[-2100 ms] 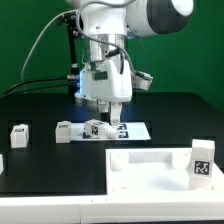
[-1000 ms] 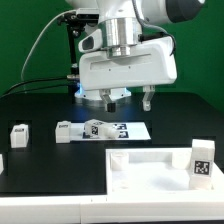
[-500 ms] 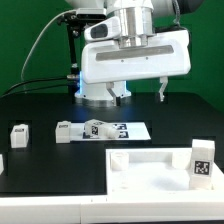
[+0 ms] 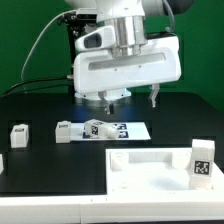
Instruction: Assemble square table
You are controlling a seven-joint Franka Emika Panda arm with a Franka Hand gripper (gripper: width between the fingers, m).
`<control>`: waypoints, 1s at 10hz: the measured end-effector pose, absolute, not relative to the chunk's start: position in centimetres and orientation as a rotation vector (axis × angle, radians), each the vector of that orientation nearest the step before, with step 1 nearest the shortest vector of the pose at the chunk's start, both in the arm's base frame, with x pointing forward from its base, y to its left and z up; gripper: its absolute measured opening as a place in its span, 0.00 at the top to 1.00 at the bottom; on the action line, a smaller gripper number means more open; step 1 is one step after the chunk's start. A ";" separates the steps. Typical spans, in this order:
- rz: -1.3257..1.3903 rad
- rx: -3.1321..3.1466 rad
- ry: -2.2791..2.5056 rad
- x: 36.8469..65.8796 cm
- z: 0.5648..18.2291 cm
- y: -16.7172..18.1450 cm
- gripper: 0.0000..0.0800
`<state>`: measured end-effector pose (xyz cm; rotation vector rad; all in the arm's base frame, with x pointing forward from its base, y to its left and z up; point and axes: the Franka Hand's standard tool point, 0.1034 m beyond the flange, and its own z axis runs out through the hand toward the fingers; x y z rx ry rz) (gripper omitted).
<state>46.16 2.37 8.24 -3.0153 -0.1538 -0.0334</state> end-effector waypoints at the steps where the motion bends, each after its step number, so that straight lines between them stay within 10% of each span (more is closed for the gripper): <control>1: 0.022 -3.017 -0.162 46.3 7.3 1.5 0.19; 10: 0.035 -3.015 -0.587 41.8 4.4 -0.4 0.19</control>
Offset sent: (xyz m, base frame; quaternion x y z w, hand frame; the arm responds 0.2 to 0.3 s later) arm 0.0000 0.0000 0.0000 0.0000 0.0000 0.0000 1.0000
